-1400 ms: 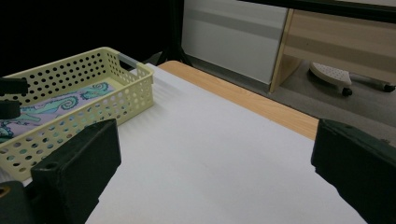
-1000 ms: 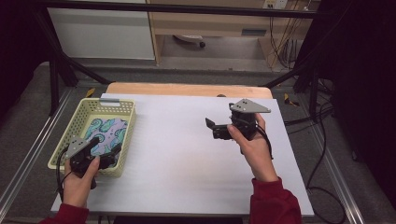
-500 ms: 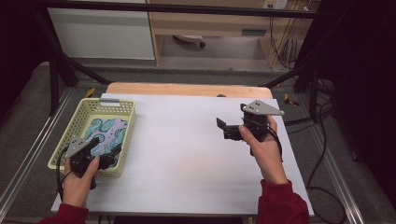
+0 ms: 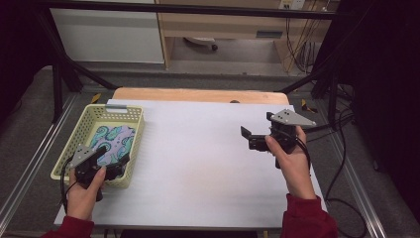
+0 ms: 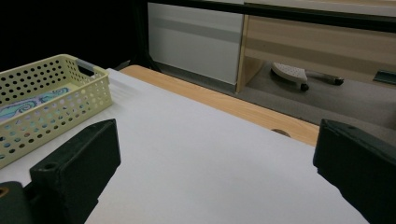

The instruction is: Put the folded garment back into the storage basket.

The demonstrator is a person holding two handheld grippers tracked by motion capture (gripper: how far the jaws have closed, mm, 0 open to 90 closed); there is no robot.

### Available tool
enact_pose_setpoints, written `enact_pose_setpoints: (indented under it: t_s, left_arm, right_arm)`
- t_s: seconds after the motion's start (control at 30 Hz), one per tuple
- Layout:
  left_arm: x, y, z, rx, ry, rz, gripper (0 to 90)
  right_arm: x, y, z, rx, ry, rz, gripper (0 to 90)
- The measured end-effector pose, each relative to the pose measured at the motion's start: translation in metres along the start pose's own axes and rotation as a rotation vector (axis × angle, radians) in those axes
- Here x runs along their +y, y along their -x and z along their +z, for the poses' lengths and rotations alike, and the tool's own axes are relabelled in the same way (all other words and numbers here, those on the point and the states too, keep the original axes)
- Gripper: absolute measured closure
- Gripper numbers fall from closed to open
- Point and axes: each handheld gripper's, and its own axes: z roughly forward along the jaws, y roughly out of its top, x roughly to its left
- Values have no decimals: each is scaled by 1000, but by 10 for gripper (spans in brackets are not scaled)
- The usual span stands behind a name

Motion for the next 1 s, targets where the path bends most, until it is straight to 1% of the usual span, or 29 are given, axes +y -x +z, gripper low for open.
enact_pose_setpoints:
  t_s: [0.3, 0.5, 0.6, 0.7, 0.83, 1.0]
  left_arm:
    - [0, 0, 0, -1, 0, -1, 74]
    - [0, 0, -1, -1, -1, 2, 71]
    - [-1, 1, -1, -3, -5, 0, 68]
    - [-1, 1, -2, -7, -7, 4, 68]
    - [-4, 2, -6, -18, -13, 10, 68]
    - [-6, 1, -11, -19, -7, -1, 68]
  right_arm:
    - [-6, 6, -7, -9, -4, 6, 15]
    - [-10, 8, -10, -4, -12, 8, 21]
    - [-12, 9, -13, -6, -8, 12, 20]
    - [-14, 10, -17, -14, -1, 3, 18]
    - [-15, 13, -22, -23, 13, 11, 16]
    - [-20, 15, -26, -27, 26, 18, 16]
